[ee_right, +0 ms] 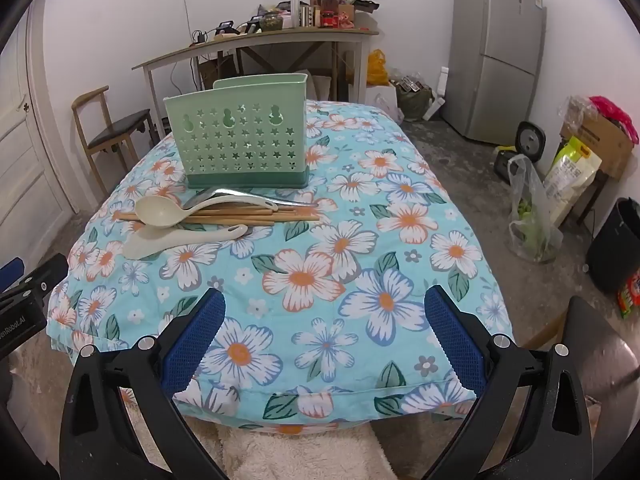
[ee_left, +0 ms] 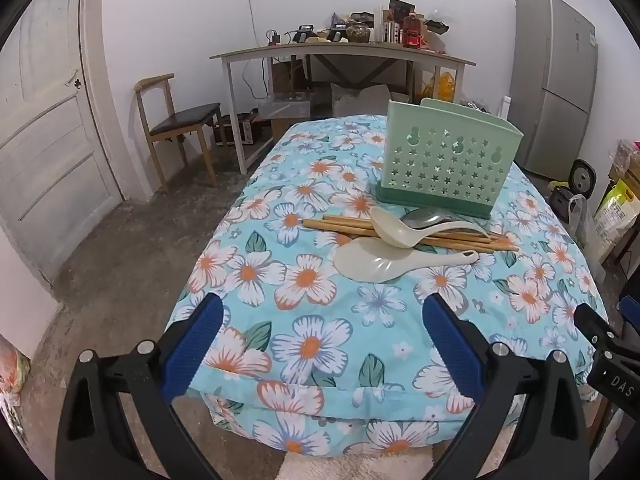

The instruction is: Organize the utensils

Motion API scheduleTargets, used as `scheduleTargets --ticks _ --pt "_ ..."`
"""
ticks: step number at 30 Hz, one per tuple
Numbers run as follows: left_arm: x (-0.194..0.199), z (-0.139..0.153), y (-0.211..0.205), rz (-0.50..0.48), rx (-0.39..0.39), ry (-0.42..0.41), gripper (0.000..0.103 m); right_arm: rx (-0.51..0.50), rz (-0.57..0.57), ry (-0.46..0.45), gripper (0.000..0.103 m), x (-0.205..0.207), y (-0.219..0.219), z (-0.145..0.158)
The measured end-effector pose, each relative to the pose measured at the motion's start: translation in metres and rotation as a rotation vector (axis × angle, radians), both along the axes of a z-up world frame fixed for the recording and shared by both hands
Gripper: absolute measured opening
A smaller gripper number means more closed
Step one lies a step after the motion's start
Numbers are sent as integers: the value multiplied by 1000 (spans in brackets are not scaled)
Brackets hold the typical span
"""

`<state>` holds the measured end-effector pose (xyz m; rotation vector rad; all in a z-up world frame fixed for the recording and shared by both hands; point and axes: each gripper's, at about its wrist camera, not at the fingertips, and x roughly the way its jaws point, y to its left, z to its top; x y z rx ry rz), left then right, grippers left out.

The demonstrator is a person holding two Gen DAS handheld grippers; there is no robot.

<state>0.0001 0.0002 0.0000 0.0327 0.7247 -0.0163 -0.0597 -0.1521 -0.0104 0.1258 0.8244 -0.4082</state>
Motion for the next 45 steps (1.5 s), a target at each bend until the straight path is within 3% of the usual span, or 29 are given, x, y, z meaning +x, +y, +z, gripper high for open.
scheduleTargets --ticks 45 --pt "1 1 3 4 -9 3 97 0 -1 3 95 -1 -1 1"
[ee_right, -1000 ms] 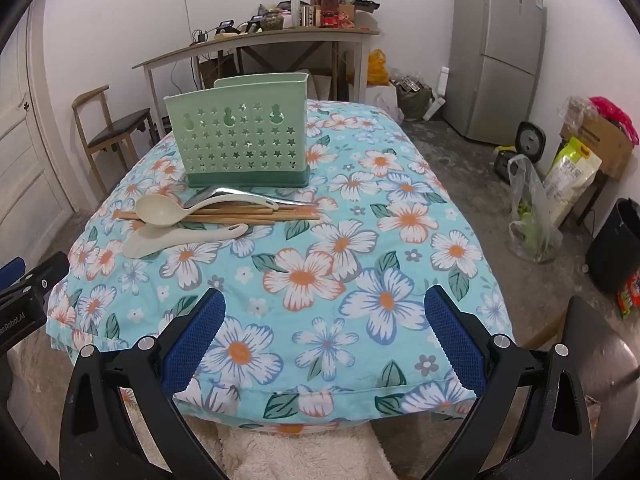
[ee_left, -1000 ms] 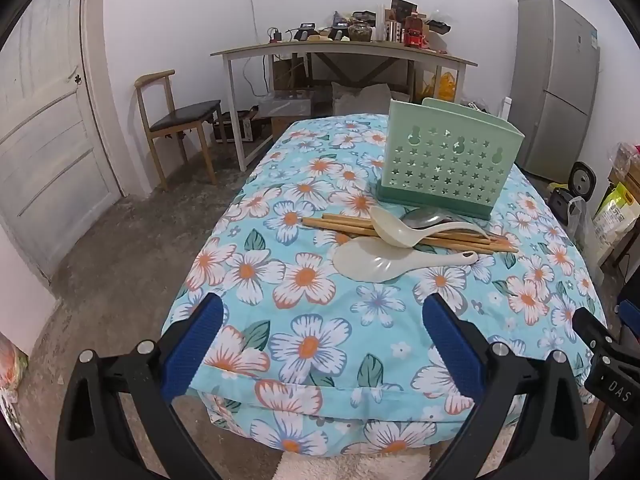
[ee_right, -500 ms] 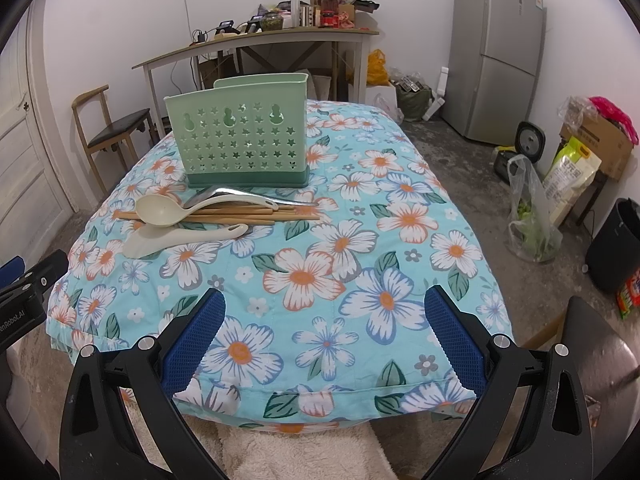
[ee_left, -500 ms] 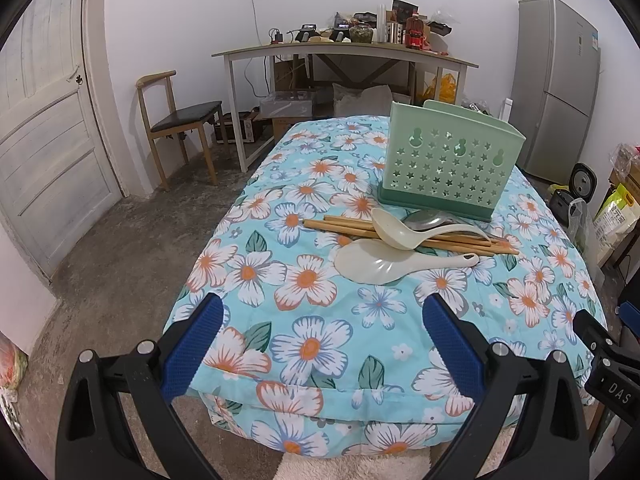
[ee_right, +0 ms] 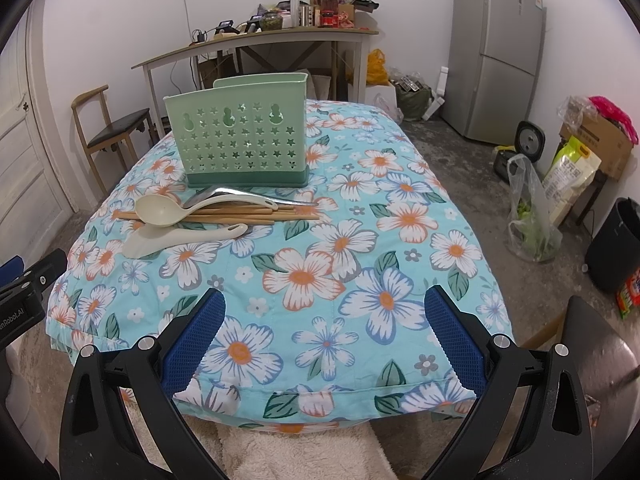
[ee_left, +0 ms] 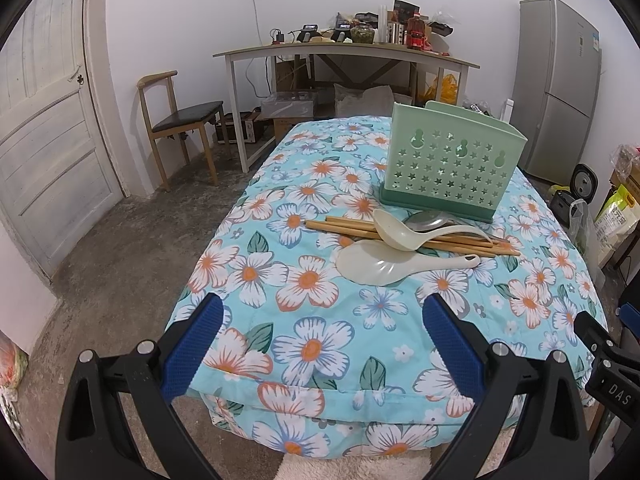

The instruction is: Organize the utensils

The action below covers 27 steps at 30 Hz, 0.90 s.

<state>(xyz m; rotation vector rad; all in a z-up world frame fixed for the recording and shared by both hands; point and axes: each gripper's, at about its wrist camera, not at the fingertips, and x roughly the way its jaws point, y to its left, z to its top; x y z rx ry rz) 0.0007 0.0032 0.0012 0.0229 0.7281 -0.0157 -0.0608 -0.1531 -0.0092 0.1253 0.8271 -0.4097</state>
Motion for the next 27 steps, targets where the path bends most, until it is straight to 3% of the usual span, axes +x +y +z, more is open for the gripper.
scheduleTargets --ticks 27 --pt "4 5 4 4 0 -3 97 -3 -1 -3 95 -1 -1 1"
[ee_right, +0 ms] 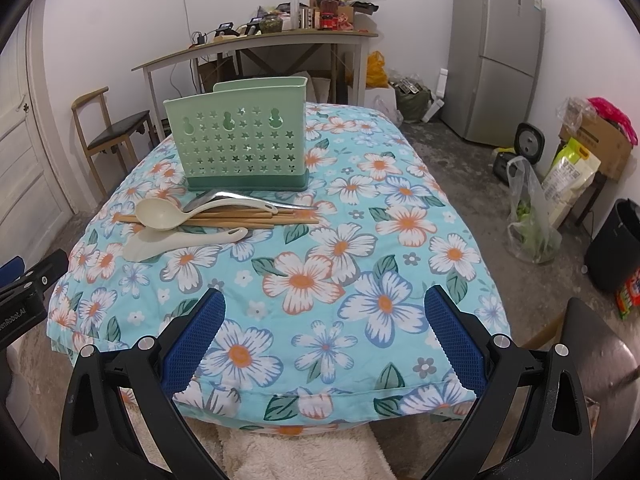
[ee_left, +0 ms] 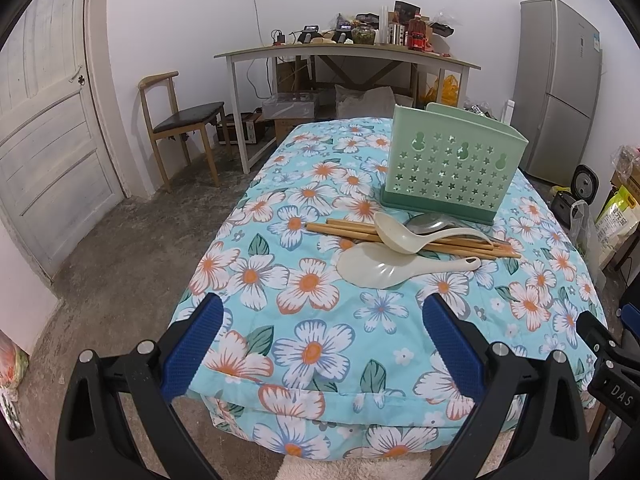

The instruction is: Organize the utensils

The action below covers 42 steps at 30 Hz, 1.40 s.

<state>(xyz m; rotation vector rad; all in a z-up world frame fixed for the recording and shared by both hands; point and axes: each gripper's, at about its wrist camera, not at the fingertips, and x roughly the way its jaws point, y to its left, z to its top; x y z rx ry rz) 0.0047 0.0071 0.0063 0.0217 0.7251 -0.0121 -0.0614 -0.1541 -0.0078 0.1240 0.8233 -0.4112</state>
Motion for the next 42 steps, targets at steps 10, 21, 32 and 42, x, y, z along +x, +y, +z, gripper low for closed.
scheduleTargets --ticks 10,21,32,42 --pt "1 -1 0 0 3 -1 98 0 -1 0 95 0 -3 3" --pt "15 0 -2 -15 0 6 97 -3 0 2 95 7 0 6" --pt "21 -11 -7 -35 18 35 97 10 -17 33 95 11 -5 -3" --pt "40 -24 -13 -25 65 68 97 18 -17 32 95 21 -13 -10"
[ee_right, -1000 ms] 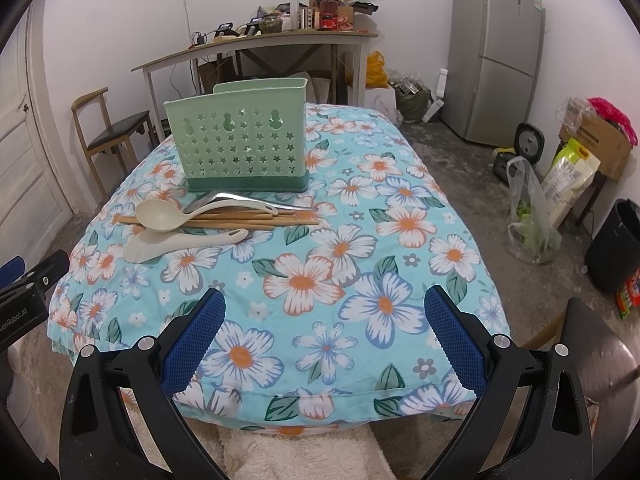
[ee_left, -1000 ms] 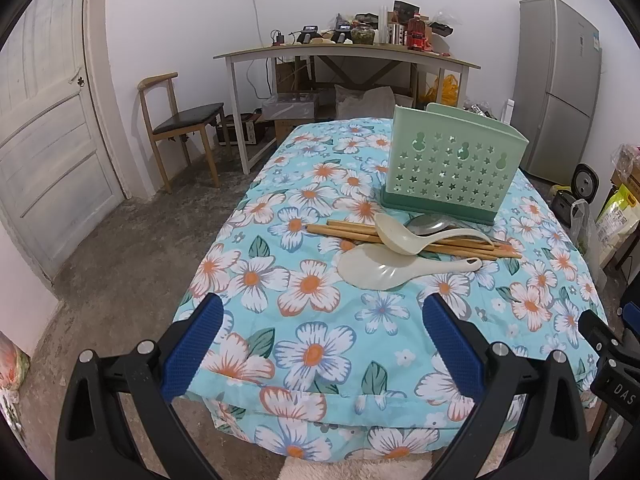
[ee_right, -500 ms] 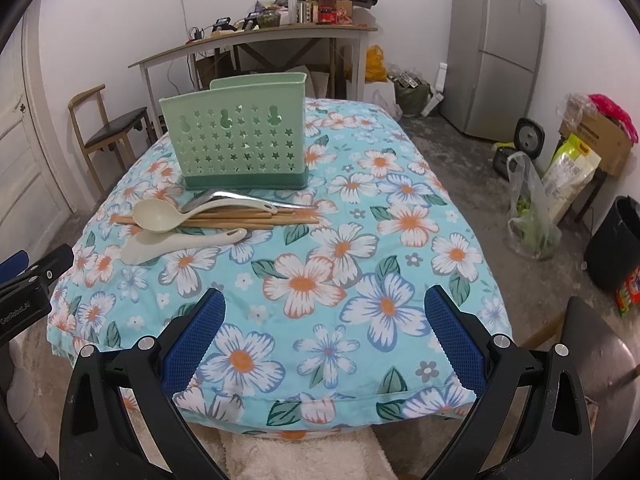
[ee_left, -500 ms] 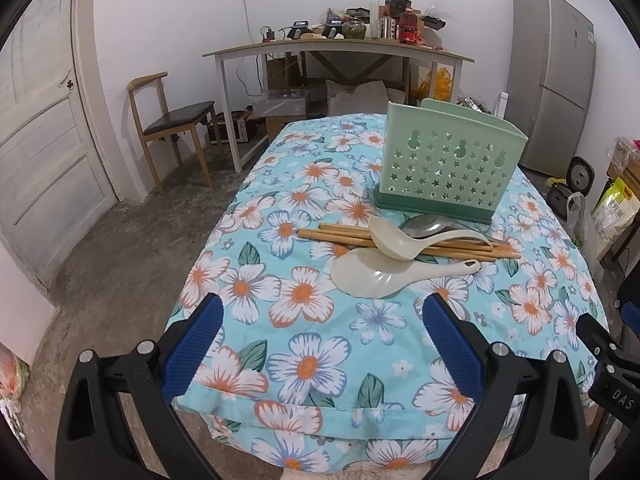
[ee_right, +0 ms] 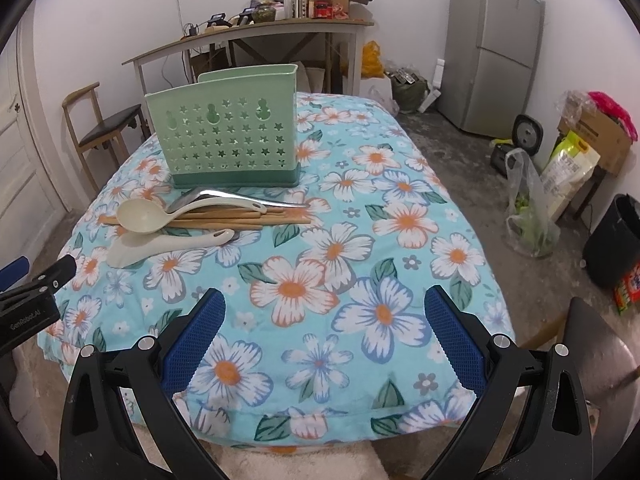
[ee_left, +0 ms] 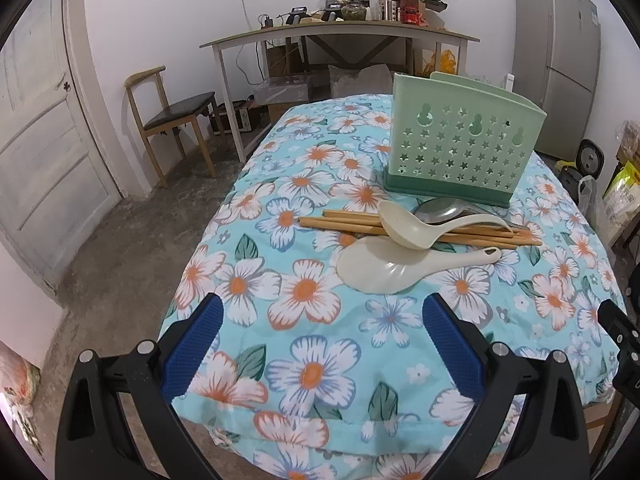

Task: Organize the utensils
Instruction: 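Reach the left gripper to the white ladle and close on it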

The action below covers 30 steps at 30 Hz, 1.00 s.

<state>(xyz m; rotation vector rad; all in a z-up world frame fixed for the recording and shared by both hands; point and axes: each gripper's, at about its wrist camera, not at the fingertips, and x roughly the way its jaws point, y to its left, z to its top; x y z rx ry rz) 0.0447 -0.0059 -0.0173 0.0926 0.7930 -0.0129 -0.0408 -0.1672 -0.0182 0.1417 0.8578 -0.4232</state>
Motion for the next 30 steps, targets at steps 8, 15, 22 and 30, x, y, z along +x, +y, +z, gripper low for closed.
scheduleTargets --ticks 8,15,22,30 --pt "17 -3 -8 -55 -42 -9 97 17 35 -34 95 9 -12 -6" --pt "30 -8 -3 -107 -168 -34 97 37 128 -48 95 16 -18 -26" --pt "47 -8 2 -178 -265 -34 80 70 231 -62 95 29 -14 -35" --pt "99 -20 18 -211 -485 127 52 125 305 -39 92 53 -3 -45"
